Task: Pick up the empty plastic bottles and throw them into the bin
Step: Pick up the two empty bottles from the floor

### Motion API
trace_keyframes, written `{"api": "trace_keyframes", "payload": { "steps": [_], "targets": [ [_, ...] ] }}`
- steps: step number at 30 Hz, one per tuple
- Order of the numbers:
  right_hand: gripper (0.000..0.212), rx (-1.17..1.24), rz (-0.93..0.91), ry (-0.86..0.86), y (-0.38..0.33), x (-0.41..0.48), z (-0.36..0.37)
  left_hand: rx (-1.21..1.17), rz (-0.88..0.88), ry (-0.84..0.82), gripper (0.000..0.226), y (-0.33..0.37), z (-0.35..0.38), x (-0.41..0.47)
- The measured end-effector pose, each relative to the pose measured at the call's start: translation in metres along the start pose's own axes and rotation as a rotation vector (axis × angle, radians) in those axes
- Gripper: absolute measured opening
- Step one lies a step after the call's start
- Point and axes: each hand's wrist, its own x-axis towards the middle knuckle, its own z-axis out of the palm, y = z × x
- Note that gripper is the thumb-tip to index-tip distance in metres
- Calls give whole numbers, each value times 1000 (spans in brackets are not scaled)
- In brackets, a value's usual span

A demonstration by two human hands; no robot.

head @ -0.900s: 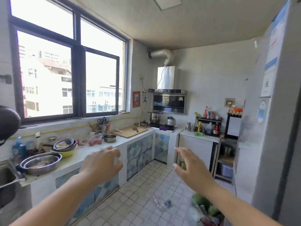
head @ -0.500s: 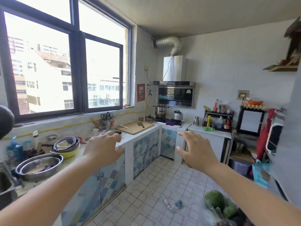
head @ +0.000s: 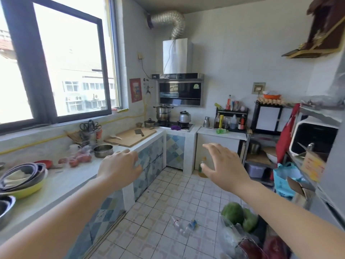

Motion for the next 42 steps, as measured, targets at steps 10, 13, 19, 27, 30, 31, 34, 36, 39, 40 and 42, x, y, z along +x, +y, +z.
{"api": "trace_keyframes", "payload": {
  "steps": [10, 13, 19, 27, 30, 31, 34, 36, 39, 40, 42],
  "targets": [
    [56, -45, 22, -57, 154, 121, 39, -31, 105, -23, 36, 93, 99, 176],
    [57, -64, 23, -72, 194, 157, 53, -51, 103, -12, 36, 111, 129, 220],
    [54, -54, 34, -126, 245, 223, 97, -68, 73, -39, 35, 122, 188, 292],
    [54, -85, 11, -133, 289, 330, 172, -59, 91, -78, 37, 112, 267, 408],
    [55, -112, 27, -151, 306, 377, 205, -72, 97, -98, 39, 101, 299, 461],
    [55, -114, 41, -165, 312, 392, 216, -73, 99, -107, 38, 97, 309, 478],
    [56, -111, 74, -204, 328, 432, 248, -72, 102, -140, 37, 88, 338, 525],
    [56, -92, 93, -216, 340, 454, 268, -81, 97, -165, 36, 84, 358, 553],
    [55, -79, 107, -240, 358, 477, 301, -96, 93, -213, 33, 83, 392, 587],
    [55, -76, 109, -252, 365, 484, 313, -93, 95, -231, 33, 84, 404, 596],
    [54, -66, 118, -280, 380, 498, 337, -88, 98, -267, 34, 87, 429, 613]
  ]
}}
